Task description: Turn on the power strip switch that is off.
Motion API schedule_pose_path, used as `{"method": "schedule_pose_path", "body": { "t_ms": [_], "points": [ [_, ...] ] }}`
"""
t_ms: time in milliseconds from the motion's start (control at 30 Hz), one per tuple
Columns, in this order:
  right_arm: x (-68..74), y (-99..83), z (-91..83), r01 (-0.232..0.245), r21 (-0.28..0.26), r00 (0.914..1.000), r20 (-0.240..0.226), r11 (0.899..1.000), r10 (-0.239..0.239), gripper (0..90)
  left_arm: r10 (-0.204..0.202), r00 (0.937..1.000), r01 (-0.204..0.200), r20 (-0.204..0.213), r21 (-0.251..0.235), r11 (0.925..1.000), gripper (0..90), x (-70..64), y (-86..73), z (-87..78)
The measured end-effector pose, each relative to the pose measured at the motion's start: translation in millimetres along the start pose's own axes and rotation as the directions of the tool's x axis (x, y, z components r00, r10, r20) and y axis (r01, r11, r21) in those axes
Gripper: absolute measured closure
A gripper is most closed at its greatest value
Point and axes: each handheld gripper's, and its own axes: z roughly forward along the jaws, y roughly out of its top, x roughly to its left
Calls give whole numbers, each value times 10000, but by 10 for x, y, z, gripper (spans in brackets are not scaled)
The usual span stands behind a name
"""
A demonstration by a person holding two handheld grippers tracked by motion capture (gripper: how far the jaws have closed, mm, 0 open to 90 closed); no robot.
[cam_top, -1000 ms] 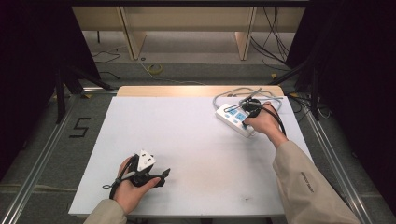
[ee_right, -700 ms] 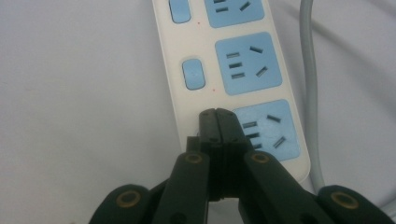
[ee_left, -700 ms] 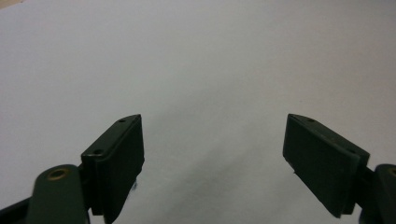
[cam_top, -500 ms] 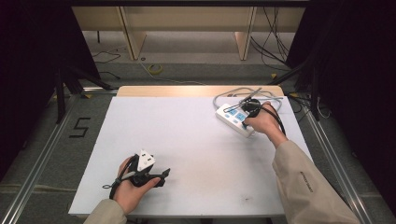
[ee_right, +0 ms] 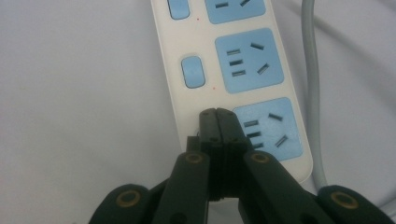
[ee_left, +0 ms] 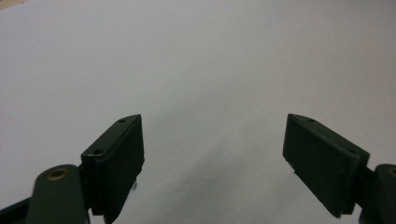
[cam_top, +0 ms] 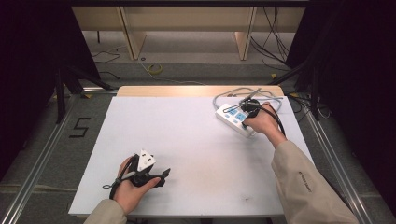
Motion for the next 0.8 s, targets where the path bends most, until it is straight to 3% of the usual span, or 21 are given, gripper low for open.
{"method": "schedule_pose_path", "body": {
  "t_ms": [800],
  "points": [
    [3,-4,15,-117,-16,9999,48,9999,117,900,29,10000,-29,20,31,10000,205,-10,4,4]
  ]
}}
